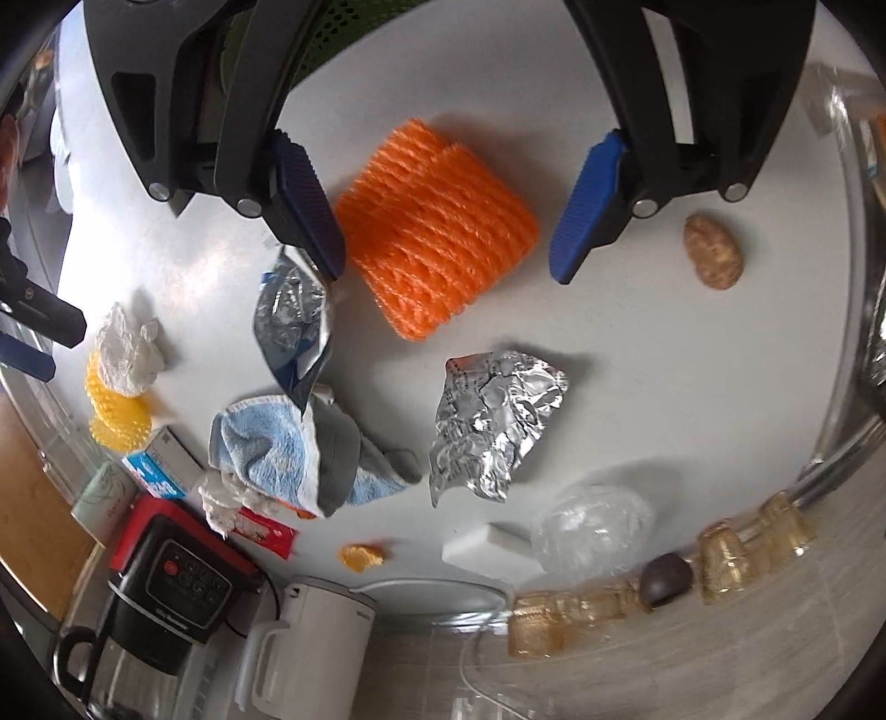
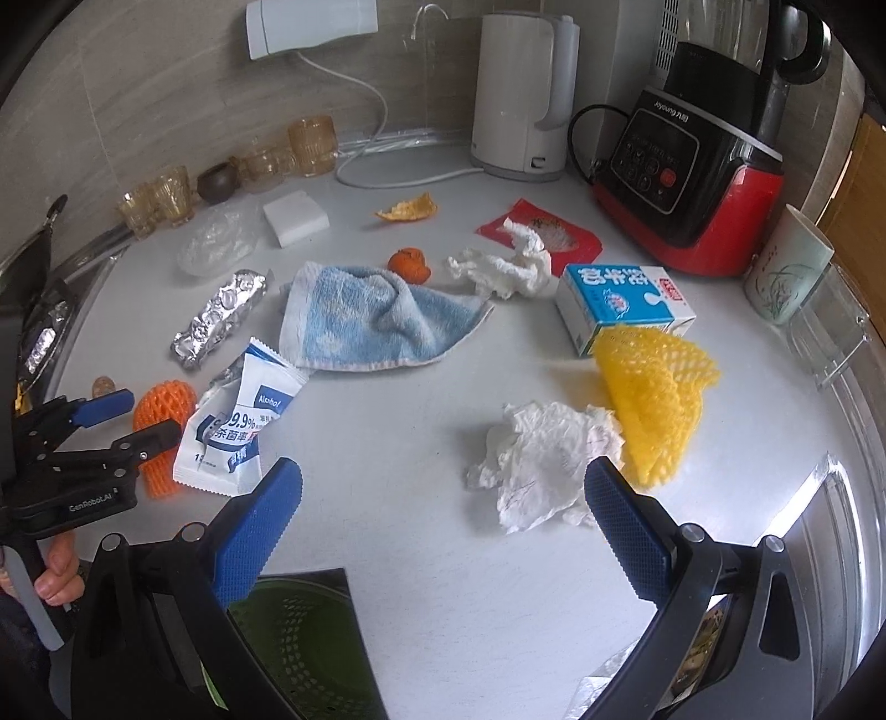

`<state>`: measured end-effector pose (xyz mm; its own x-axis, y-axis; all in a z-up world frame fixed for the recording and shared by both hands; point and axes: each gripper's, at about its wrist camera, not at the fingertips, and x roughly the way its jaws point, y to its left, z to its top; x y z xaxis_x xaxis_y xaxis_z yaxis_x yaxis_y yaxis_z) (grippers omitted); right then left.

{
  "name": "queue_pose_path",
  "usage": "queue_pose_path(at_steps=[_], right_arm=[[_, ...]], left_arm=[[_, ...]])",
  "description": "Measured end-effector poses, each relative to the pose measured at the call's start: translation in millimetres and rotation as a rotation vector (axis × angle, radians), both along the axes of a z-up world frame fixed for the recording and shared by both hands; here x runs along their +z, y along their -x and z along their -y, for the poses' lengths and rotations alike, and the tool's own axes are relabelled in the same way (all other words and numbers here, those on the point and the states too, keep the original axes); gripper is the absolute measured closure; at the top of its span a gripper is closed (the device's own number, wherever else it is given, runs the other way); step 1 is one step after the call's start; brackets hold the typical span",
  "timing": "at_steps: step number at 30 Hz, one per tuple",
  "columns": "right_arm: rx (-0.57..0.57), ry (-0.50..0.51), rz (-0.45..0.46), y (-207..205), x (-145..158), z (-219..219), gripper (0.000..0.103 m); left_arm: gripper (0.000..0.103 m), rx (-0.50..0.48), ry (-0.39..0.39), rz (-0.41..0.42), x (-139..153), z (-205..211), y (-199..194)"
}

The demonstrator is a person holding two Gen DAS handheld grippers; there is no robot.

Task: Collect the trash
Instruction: 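Grasp the orange foam net with the left tool while the right tool grasps the white alcohol wipe packet, then drop the orange net into the green basket with the left tool while the right tool drops the wipe packet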

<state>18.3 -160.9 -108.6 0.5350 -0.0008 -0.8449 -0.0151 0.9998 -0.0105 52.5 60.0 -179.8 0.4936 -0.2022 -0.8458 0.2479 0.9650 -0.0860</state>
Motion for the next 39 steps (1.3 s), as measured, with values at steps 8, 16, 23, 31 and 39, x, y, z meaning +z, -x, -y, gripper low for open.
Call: queue_pose_path(at_steps=[8, 16, 23, 31, 39], right_arm=[[-0.017, -0.006, -0.014, -8, -11, -24, 0.002], [-0.021, -0.098, -0.041, -27, -24, -55, 0.002], [0.003, -0.13, -0.093, -41, -41, -86, 0.007], [-0.009, -0.156, -0.192, -61, -70, -104, 0.041], [0.028, -0.179, -0.199, -58, -67, -110, 0.082]], left_arm=[[0.04, -0.058, 0.073, -0.045, -18, -5, -16], [0.07, -0.099, 0.097, -0.013, -11, -5, -10], [0.074, -0.083, 0.11, 0.039, 10, -23, 11], [0.074, -0.049, 0.125, 0.068, 43, -55, 50], [0.074, -0.035, 0.131, 0.087, 59, -64, 74]])
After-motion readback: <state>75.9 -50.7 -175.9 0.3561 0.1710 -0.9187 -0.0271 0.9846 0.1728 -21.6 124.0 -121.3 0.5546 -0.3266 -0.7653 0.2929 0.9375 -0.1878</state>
